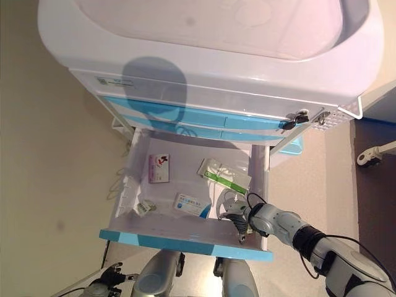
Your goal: Open the drawer and pick up the medicine
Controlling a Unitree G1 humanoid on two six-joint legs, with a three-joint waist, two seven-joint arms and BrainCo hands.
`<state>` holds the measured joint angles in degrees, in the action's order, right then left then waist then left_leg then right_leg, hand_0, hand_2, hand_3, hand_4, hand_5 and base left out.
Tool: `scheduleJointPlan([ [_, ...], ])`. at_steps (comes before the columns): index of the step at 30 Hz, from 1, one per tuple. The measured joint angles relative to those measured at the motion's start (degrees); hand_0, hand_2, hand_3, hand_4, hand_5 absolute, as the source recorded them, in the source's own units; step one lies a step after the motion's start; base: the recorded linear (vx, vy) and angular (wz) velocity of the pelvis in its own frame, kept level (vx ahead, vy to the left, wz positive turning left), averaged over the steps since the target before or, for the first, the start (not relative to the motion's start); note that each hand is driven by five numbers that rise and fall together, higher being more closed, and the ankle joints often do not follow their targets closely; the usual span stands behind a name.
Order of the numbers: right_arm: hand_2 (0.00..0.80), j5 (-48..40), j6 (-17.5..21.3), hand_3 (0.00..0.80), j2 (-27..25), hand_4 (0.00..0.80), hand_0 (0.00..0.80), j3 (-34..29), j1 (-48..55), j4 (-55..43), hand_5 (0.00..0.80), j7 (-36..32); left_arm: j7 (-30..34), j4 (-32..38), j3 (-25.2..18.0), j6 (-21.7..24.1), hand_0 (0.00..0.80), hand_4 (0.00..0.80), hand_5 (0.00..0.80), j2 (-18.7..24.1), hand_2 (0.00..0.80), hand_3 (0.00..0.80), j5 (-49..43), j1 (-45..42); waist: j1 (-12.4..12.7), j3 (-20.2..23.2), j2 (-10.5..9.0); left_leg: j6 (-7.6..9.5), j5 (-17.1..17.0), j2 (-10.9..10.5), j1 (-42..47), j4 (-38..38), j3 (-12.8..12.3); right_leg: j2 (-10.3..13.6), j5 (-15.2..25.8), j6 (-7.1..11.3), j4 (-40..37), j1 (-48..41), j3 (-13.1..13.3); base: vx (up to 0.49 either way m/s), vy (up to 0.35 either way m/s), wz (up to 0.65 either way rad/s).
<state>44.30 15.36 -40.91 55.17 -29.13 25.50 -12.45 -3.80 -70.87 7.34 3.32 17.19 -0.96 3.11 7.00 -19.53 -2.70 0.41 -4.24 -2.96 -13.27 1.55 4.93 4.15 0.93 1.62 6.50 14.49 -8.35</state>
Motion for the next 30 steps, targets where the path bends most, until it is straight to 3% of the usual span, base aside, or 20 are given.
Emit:
scheduleJointPlan([
  [7, 0.0, -0.1, 0.0, 0.0, -0.9, 0.0, 0.0, 0.1, -0.7, -1.1, 0.0, -1.0, 0.0, 0.0, 0.0, 0.0, 0.0, 0.0, 0.0, 0.0, 0.0, 0.0, 0.0, 0.0, 0.0, 0.0, -0.09, 0.03, 0.0, 0.0, 0.0, 0.0, 0.0, 0.0, 0.0, 0.0, 0.0, 0.0, 0.0, 0.0, 0.0, 0.0],
  [21, 0.0, 0.0, 1.9, 0.0, -9.3, 0.0, 0.0, 4.2, -4.8, -9.5, 0.0, -4.9, 0.1, 0.1, 0.0, 0.0, 0.0, 0.0, 0.0, 0.2, 0.0, 0.0, 0.0, 0.6, -0.1, -0.2, -0.77, 0.04, 0.0, 0.0, 0.0, 0.0, 0.0, 0.0, 0.0, -0.01, 0.0, 0.0, 0.0, 0.0, 0.0, 0.0],
  [30, 0.0, -0.3, 2.9, 0.0, -9.7, 0.0, 0.0, 5.0, -4.8, -9.7, 0.0, -7.7, 0.4, 0.1, 0.0, -0.1, 0.0, 0.0, 0.0, 0.3, 0.0, 0.0, 0.0, 0.7, -0.1, -0.2, -0.78, 0.04, -0.1, 0.0, 0.0, 0.1, 0.1, 0.0, 0.0, 0.0, 0.0, -0.1, -0.1, 0.0, 0.0, 0.0],
])
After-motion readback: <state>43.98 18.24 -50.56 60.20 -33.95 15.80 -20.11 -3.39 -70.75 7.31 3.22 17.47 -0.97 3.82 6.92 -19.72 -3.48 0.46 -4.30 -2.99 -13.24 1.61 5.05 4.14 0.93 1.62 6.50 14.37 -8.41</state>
